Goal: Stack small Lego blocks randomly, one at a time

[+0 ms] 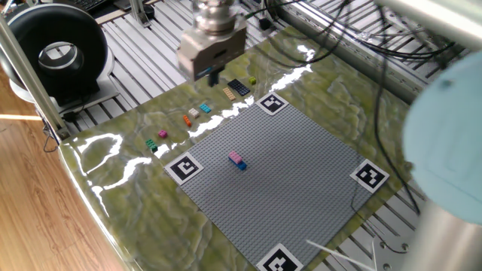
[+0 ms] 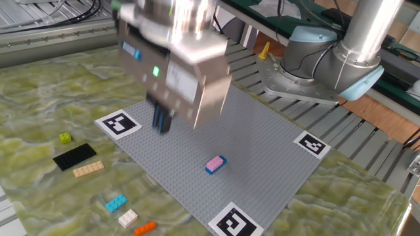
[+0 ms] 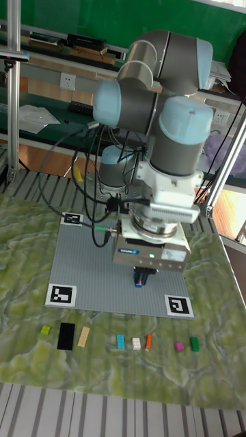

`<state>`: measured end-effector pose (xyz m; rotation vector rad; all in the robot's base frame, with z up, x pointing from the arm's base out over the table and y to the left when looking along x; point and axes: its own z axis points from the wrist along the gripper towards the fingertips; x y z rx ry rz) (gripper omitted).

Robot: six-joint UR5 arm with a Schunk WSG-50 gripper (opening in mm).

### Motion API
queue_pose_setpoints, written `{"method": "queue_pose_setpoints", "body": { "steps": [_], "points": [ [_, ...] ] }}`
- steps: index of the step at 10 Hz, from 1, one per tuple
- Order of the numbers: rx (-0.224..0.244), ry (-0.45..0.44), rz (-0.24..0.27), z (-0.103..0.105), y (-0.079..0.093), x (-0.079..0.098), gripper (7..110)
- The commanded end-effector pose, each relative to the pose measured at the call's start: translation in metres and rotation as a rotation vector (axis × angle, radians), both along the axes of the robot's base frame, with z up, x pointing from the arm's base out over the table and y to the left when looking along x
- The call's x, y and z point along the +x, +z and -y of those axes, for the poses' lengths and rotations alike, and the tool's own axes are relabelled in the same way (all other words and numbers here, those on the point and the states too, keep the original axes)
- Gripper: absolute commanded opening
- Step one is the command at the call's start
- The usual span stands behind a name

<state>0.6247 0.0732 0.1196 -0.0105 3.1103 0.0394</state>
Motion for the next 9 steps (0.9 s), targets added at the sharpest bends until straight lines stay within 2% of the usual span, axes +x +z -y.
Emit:
{"method": "queue_pose_setpoints", "body": {
  "steps": [1, 3, 5, 6, 8, 9],
  "points": [
    [0.030, -0.022, 0.008, -0.016, -0.006, 0.032, 7],
    [0.042, -0.018, 0.032, -0.012, -0.010, 0.046, 7],
    [0.034, -0.009, 0.033, -0.007, -0.008, 0.048, 7],
    [0.036, -0.008, 0.024, -0.008, -0.008, 0.046, 7],
    [0.003, 0.046, -0.007, 0.000, -0.009, 0.037, 7],
    [0.008, 0.063, -0.021, -0.001, -0.009, 0.034, 7]
  ]
}}
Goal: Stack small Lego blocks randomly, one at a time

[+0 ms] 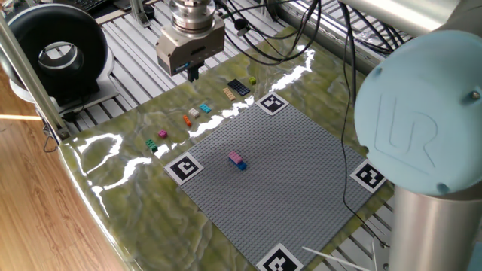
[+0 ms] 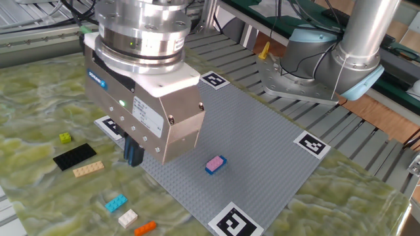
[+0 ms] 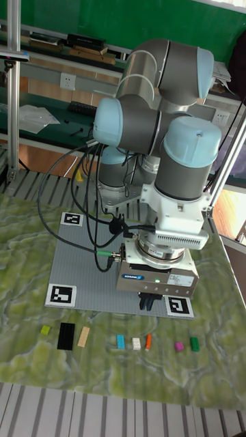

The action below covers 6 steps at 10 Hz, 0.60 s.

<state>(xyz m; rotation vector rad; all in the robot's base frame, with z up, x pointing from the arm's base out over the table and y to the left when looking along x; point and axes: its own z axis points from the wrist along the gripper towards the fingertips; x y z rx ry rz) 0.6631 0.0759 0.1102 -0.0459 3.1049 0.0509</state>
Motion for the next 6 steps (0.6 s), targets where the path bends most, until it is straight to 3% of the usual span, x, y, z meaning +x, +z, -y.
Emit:
{"method": "queue_pose_setpoints", "body": {
  "steps": [1, 2, 4, 5, 6],
  "points": [
    [0.008, 0.056, -0.031, -0.001, 0.001, -0.006, 7],
    [0.006, 0.079, -0.028, 0.000, 0.001, -0.005, 7],
    [0.001, 0.102, 0.030, 0.000, 0.001, 0.009, 7],
    [0.002, 0.100, 0.031, -0.001, 0.000, 0.010, 22],
    [0.000, 0.093, 0.034, -0.006, -0.007, 0.016, 22]
  ]
}}
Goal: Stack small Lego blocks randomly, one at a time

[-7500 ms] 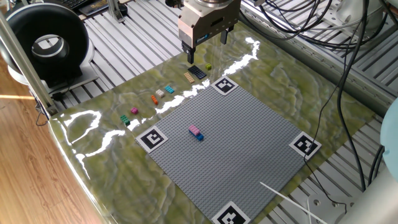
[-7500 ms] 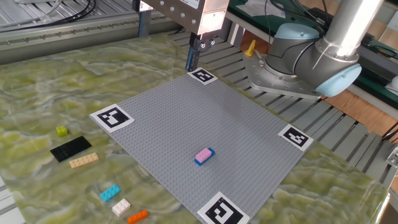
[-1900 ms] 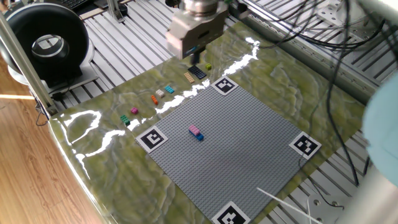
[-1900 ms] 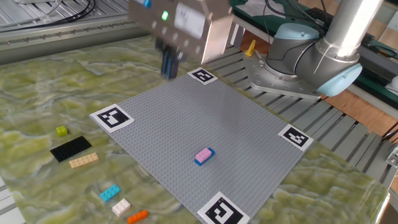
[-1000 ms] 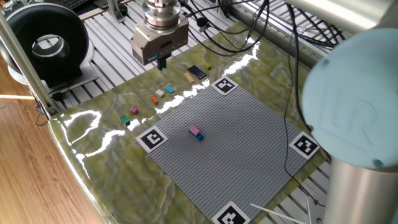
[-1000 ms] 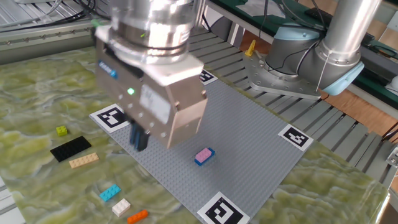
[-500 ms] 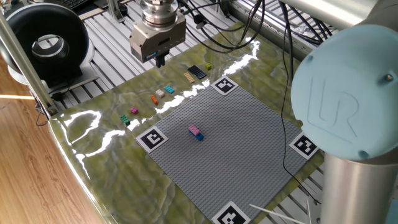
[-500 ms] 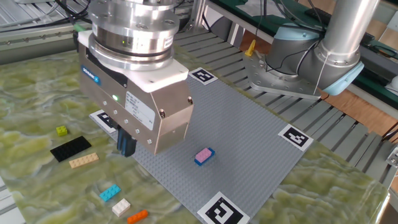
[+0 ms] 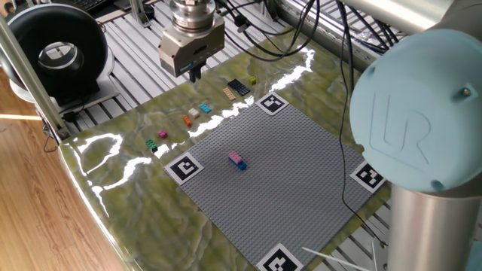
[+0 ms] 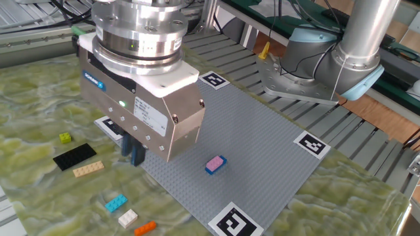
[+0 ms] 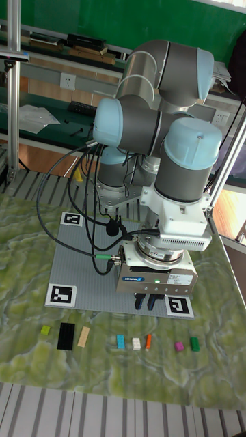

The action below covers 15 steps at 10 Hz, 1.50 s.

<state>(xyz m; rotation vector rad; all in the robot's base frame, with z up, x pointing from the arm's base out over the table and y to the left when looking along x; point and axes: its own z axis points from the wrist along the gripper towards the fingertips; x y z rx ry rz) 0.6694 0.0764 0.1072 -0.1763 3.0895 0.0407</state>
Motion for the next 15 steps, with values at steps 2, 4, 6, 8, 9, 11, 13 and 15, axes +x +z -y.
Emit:
{"method": "queue_pose_setpoints", "body": {
  "steps": [2, 4, 6, 8, 9, 11, 13, 15],
  "points": [
    [0.000, -0.016, 0.021, -0.022, -0.011, 0.008, 22],
    [-0.021, -0.055, 0.013, -0.039, -0.013, -0.004, 22],
    [0.003, -0.086, 0.015, -0.059, -0.019, -0.009, 22],
    [0.022, -0.120, 0.021, -0.075, -0.030, -0.008, 22],
    [0.014, -0.140, 0.022, -0.080, -0.033, -0.007, 22],
    [0.009, -0.149, 0.012, -0.083, -0.032, -0.009, 7],
    [0.020, -0.149, 0.012, -0.085, -0.032, -0.008, 7],
    [0.035, -0.162, 0.020, -0.089, -0.031, -0.006, 7]
  ]
}}
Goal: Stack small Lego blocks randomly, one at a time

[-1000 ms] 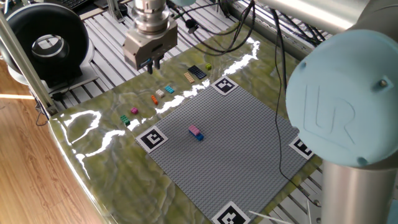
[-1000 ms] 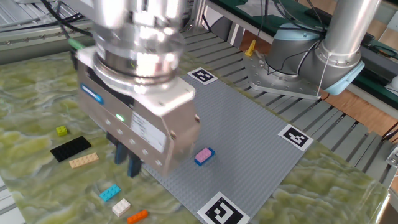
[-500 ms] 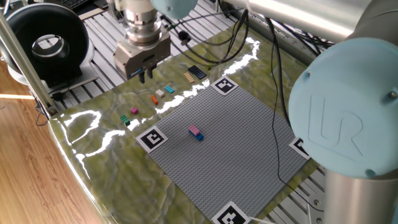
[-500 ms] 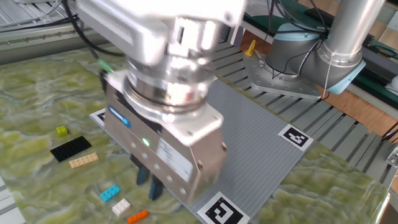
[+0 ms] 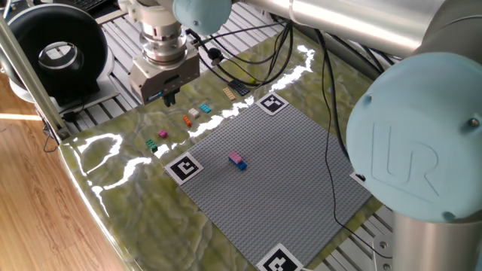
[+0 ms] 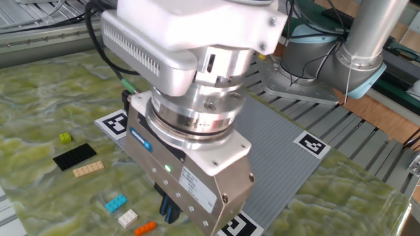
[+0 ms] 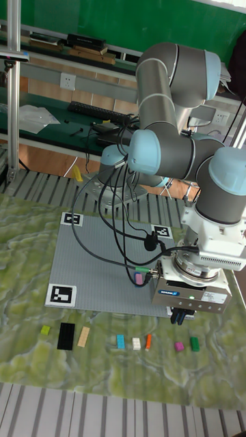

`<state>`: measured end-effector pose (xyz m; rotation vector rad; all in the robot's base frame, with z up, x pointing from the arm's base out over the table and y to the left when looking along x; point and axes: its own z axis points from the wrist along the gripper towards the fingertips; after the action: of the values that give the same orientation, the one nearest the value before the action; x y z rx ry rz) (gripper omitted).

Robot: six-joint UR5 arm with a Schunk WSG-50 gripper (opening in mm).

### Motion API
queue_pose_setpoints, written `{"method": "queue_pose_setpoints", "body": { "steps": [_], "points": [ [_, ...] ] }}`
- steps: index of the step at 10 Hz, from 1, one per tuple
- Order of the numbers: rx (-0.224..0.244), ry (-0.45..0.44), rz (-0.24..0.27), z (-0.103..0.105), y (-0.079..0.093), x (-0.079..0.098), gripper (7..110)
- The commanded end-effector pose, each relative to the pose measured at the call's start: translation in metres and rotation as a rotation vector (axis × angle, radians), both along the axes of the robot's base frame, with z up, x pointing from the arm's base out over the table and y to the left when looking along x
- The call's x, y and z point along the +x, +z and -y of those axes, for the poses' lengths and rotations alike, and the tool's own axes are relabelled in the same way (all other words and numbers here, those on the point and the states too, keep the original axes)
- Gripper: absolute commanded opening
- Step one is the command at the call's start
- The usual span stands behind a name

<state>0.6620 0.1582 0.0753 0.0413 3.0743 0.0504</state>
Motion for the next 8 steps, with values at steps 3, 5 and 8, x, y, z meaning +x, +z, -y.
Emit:
{"method": "queue_pose_setpoints", "body": {
  "steps": [3, 5, 8],
  "points": [
    [0.005, -0.008, -0.014, -0.002, 0.000, -0.003, 7],
    [0.012, 0.086, -0.063, -0.005, 0.000, -0.016, 7],
    [0.012, 0.132, -0.011, -0.006, 0.000, -0.004, 22]
  ]
}}
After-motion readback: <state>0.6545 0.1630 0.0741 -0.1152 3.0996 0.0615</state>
